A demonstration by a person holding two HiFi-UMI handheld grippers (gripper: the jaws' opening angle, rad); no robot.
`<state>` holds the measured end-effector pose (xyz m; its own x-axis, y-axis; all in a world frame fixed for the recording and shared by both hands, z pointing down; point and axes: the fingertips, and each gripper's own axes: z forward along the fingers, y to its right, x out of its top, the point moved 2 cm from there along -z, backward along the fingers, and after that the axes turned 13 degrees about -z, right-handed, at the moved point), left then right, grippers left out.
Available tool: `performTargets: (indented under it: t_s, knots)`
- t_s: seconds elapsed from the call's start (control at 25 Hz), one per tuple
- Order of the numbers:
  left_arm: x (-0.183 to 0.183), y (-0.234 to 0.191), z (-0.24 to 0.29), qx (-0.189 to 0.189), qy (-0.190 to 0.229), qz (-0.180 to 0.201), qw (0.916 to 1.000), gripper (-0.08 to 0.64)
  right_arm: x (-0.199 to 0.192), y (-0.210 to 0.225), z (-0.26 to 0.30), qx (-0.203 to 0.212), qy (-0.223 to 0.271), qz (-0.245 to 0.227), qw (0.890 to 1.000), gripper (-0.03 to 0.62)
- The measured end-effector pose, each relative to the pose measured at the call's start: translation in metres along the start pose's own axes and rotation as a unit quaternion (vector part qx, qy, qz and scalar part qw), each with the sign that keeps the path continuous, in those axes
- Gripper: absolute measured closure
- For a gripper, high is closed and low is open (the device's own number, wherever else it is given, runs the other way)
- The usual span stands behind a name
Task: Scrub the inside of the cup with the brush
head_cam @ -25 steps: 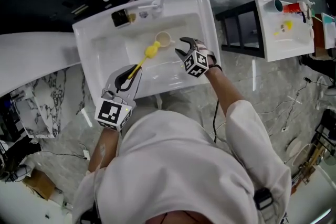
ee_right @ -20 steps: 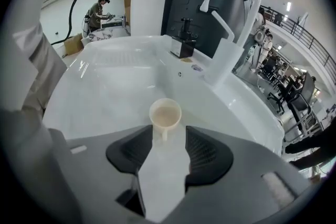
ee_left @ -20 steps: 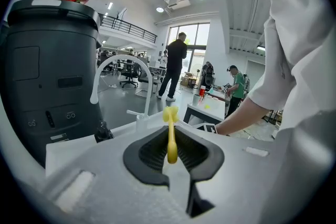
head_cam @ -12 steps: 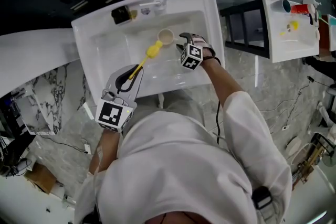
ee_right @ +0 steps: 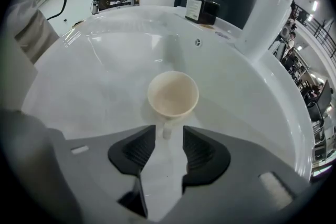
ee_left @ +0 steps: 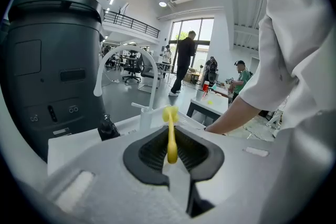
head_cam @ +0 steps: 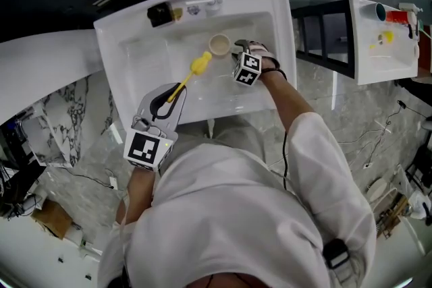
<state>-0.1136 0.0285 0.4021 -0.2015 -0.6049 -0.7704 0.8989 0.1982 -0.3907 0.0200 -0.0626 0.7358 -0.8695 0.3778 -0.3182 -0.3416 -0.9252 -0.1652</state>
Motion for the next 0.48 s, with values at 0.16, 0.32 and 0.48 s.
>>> performTargets:
  t_s: [0.16, 0.32, 0.48]
  knots:
    - [-0.006, -0.004, 0.001, 0.002, -0.007, -0.003, 1.0, 0.52, -0.001, 0.0, 0.011, 0.0, -0.006, -0.004, 1.0, 0.443]
    - [-0.008, -0.007, 0.005, 0.002, -0.012, 0.0, 0.9999, 0.52, 0.0, -0.001, 0.02, 0.0, -0.009, -0.011, 1.0, 0.484]
    - [-0.015, -0.008, 0.009, -0.003, -0.023, -0.002, 0.9997, 0.519, 0.0, -0.003, 0.027, -0.002, -0.014, -0.019, 1.0, 0.506]
